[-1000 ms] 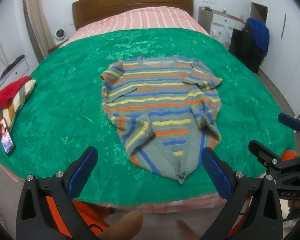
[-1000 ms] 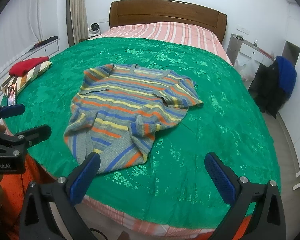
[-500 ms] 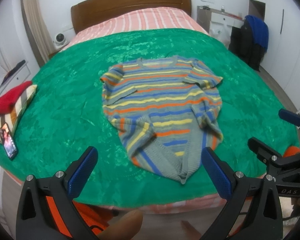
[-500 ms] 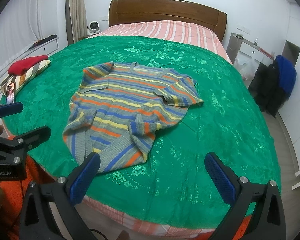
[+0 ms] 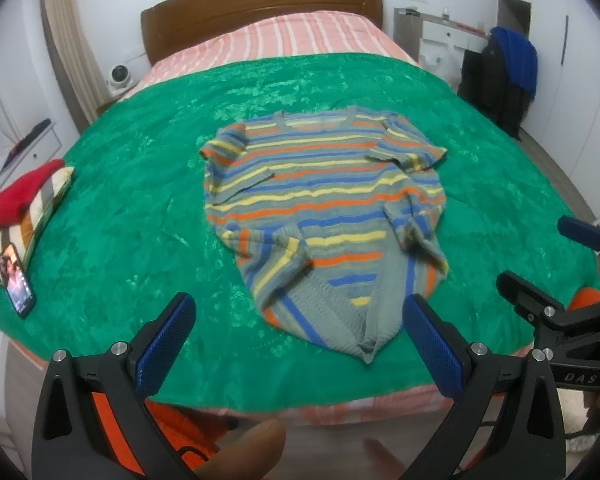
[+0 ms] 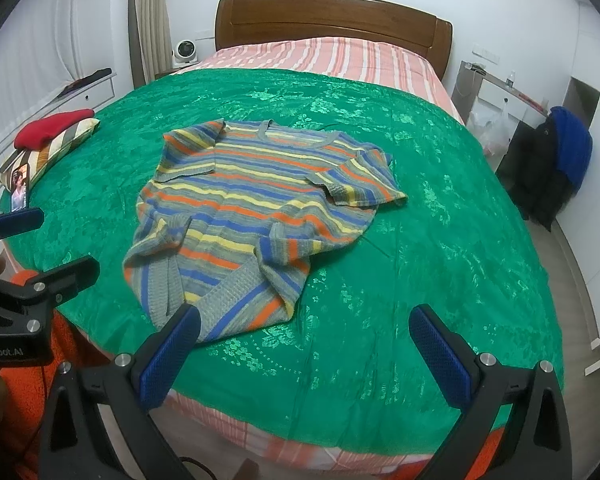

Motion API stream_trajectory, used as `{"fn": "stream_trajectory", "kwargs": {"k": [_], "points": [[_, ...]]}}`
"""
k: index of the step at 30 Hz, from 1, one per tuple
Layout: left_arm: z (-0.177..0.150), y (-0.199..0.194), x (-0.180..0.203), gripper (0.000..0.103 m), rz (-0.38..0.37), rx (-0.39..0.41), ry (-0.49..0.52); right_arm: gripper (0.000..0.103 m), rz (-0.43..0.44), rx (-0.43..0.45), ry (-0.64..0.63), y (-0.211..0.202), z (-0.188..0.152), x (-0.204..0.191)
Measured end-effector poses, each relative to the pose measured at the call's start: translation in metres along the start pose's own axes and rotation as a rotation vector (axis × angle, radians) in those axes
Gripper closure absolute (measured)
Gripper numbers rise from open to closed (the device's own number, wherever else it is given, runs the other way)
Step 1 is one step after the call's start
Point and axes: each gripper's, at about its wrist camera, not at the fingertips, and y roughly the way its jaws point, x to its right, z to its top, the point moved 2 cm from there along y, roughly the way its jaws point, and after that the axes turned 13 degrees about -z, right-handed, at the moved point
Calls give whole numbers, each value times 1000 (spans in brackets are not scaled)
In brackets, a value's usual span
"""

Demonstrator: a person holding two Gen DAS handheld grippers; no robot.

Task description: Fold small clothes

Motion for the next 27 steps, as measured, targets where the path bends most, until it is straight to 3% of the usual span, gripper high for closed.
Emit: {"fn": "stream_trajectory", "kwargs": {"k": [27], "points": [[-2,1,0,0,-23,-12,-17,0,-8,-3,5,-1,0,1]]}}
